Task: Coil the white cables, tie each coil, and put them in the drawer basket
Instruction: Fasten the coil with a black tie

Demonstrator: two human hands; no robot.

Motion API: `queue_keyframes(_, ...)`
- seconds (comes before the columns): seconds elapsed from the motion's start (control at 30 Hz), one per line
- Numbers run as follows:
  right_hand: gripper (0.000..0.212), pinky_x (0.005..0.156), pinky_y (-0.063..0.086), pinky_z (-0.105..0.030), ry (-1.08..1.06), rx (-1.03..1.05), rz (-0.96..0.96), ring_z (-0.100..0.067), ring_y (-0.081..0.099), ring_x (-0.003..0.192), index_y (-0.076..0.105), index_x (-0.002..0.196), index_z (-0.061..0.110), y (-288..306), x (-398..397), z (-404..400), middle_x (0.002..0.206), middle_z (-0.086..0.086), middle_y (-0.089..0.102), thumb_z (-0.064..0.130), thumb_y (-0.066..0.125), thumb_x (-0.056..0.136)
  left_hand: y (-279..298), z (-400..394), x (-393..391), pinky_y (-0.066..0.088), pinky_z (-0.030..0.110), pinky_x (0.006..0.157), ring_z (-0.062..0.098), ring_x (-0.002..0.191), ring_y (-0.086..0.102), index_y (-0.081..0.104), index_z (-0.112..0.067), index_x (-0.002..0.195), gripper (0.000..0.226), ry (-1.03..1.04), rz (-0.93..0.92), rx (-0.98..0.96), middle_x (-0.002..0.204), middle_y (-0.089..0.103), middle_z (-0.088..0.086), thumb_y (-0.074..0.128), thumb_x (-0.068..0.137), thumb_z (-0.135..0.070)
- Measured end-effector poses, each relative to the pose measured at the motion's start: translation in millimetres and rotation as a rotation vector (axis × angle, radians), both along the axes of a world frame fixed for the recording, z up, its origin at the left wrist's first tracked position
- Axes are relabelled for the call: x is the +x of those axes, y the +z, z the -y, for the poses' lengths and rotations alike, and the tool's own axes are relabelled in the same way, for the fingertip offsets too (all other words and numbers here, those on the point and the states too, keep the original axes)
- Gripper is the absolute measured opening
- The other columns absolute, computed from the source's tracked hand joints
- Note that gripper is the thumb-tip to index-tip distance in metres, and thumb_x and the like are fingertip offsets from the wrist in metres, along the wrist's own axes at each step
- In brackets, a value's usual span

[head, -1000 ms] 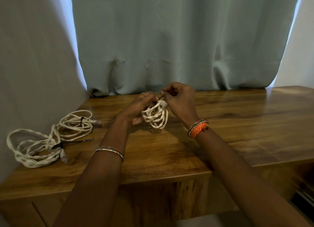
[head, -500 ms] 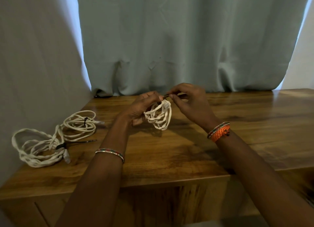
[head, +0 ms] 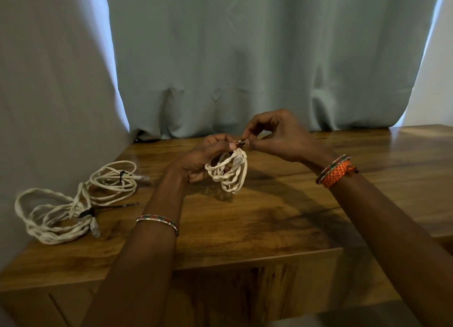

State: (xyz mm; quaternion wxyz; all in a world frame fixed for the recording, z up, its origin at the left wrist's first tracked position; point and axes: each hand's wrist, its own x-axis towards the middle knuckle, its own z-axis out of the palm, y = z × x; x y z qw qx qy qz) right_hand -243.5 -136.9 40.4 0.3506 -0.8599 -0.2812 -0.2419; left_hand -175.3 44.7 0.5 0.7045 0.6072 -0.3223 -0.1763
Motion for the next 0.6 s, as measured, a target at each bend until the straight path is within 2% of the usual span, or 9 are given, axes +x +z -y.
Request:
queue_keyframes(0.23,0.012,0.079,0.05,-0.012,-0.044,-0.051,-0.035,-0.008,0.064,0.08,0.07,0.082,0.02,3.1,-0.6,2.2,0.082,0.004,0.069,0.009,0.071,0.078,1.4,-2.0,-1.5,0.051,0.018,0.049,0.008,0.053,0.06,0.057,-0.008,0.085,0.01,0.017,-0.003,-0.035,0.064,0.066,-0.001,0.063,0.077,-0.008)
queue_keyframes(0.43,0.01,0.078,0.057,-0.024,-0.083,-0.089,-0.001,-0.006,0.063,0.09,0.068,0.089,0.018,3.0,-2.0,1.4,0.089,0.007,0.067,0.011,0.069,0.082,3.7,0.9,-9.3,0.05,0.017,0.047,0.007,0.05,0.06,0.055,-0.007,0.082,0.007,-0.008,-0.015,-0.02,0.061,0.065,-0.001,0.056,0.075,-0.007)
queue_keyframes(0.6,0.01,0.076,0.056,-0.02,-0.065,-0.129,-0.033,-0.008,0.065,0.087,0.069,0.089,0.016,5.6,-3.9,2.6,0.085,0.008,0.068,0.009,0.07,0.081,4.0,-0.9,-9.4,0.051,0.018,0.047,0.008,0.051,0.061,0.056,-0.007,0.083,0.01,-0.012,-0.021,-0.007,0.063,0.067,0.0,0.063,0.077,-0.005)
